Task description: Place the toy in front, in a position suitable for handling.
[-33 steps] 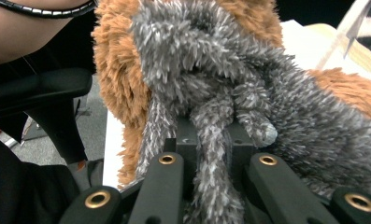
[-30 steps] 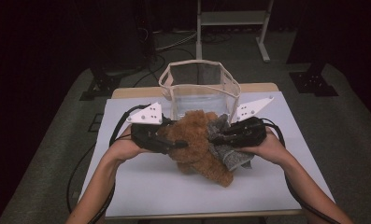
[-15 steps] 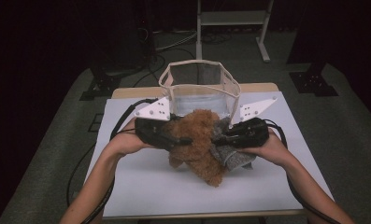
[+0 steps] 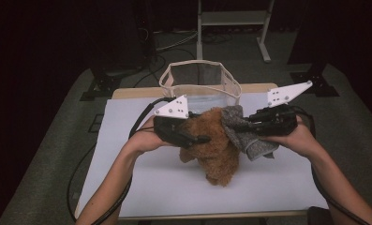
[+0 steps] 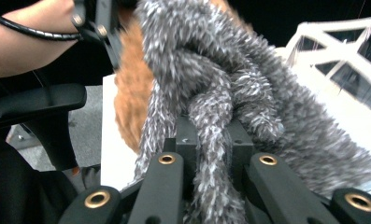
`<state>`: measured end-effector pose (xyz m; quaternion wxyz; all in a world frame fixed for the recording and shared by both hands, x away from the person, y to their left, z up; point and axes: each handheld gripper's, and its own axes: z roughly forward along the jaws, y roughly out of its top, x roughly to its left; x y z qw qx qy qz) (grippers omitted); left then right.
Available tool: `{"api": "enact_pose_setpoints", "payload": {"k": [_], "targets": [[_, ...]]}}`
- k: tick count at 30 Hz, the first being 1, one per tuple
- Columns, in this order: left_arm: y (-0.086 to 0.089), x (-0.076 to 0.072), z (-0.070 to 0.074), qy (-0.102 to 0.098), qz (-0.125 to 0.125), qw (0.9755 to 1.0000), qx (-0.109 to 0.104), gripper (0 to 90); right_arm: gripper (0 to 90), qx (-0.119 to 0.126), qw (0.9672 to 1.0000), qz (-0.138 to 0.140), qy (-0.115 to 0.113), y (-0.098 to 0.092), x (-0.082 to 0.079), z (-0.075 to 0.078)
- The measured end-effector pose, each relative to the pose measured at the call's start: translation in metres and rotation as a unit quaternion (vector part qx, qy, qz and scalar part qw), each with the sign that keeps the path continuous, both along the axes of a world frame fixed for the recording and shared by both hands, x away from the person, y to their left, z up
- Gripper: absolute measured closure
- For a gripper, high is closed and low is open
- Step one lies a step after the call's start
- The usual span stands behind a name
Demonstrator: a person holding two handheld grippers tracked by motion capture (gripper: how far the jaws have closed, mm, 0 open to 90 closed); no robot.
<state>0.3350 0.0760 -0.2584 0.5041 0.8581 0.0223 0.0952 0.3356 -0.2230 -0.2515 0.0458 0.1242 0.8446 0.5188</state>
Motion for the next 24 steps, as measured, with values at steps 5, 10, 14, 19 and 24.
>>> {"api": "enact_pose_setpoints", "payload": {"k": [5, 10, 14, 19, 24], "targets": [[-0.012, 0.002, 0.001, -0.002, -0.004, 1.0, 0.004, 37.3, 79.4, -0.028, 0.999, 0.02, -0.028, 0.018, 0.002, 0.032], [-0.026, 0.003, 0.002, -0.005, -0.012, 0.9999, 0.004, 36.2, 79.4, -0.063, 0.9968, 0.031, -0.036, 0.041, 0.006, 0.052], [-0.032, 0.004, 0.001, -0.003, -0.011, 0.9998, 0.014, 31.6, 79.6, -0.096, 0.9949, 0.026, -0.017, 0.047, 0.012, 0.048], [-0.033, 0.005, -0.001, 0.0, -0.01, 0.9999, 0.013, 24.3, 80.1, -0.107, 0.994, 0.022, 0.005, 0.038, 0.018, 0.034], [-0.019, 0.004, 0.003, 0.003, -0.006, 1.0, -0.003, 19.3, 80.2, -0.111, 0.9934, 0.025, 0.012, 0.035, 0.019, 0.032]]}}
